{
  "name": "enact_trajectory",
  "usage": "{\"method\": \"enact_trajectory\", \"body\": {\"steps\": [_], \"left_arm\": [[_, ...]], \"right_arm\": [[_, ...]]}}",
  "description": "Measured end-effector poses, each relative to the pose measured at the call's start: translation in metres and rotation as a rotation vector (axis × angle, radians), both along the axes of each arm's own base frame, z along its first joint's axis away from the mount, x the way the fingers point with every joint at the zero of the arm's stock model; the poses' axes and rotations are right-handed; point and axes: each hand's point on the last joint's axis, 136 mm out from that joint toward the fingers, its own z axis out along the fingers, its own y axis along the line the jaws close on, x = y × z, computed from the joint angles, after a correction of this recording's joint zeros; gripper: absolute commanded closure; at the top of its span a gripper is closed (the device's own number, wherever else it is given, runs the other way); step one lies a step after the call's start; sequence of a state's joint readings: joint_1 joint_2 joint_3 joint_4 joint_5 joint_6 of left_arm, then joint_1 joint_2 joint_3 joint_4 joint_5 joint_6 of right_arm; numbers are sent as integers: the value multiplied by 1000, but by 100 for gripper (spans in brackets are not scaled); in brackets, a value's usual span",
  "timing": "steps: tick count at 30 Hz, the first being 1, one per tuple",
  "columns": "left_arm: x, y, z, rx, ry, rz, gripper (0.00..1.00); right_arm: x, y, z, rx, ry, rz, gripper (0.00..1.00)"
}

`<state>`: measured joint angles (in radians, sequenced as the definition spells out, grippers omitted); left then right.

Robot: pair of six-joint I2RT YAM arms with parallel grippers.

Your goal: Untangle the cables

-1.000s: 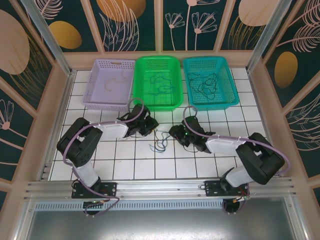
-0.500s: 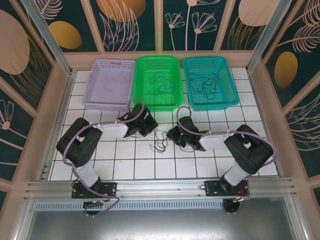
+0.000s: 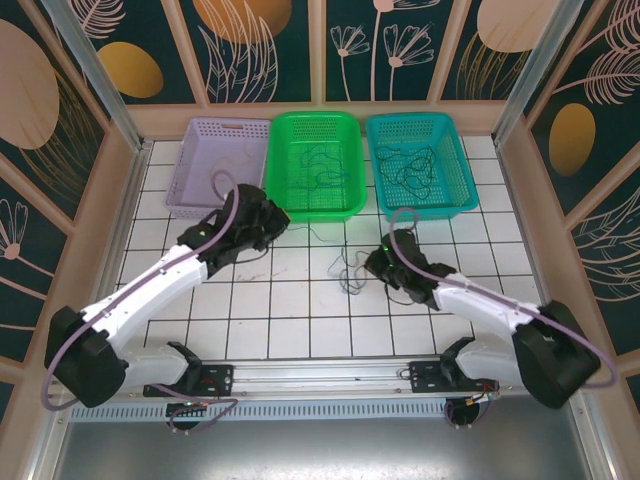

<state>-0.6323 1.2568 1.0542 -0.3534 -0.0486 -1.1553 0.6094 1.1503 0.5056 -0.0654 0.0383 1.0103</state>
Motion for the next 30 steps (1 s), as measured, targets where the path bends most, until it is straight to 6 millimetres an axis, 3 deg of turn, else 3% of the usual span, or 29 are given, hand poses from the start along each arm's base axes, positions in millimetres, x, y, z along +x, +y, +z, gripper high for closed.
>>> {"method": "enact_trajectory", "body": {"steps": [5,8,12,15,18,22,27,30], "left_arm": [[17,25,62,108,-129,53,100],[26,33,95,155,-205,51,100],[37,25,122,211,-285,-28,100],[38,9,124,251,-318,-144,100],[41,6,124,301,-340,-191,100],[51,29,149,379,-399,-125,100],[59,80,226,475,-536,103,100],[54,89,256,482,-623,124,100]], "right_arm": [[-5,-62,-13,-87,44,-125,100],[-7,-84,-21,-121,74,-171,100],[-9,-92,-27,-139,101,-173,100],[-11,-92,-32,-147,122,-156,100],[-15,-93,-39,-157,158,-144,100],[-20,-102,-48,-178,202,-153,100],[-18,-115,-40,-182,179,-187,100],[-15,-121,-33,-184,149,-200,100]]}}
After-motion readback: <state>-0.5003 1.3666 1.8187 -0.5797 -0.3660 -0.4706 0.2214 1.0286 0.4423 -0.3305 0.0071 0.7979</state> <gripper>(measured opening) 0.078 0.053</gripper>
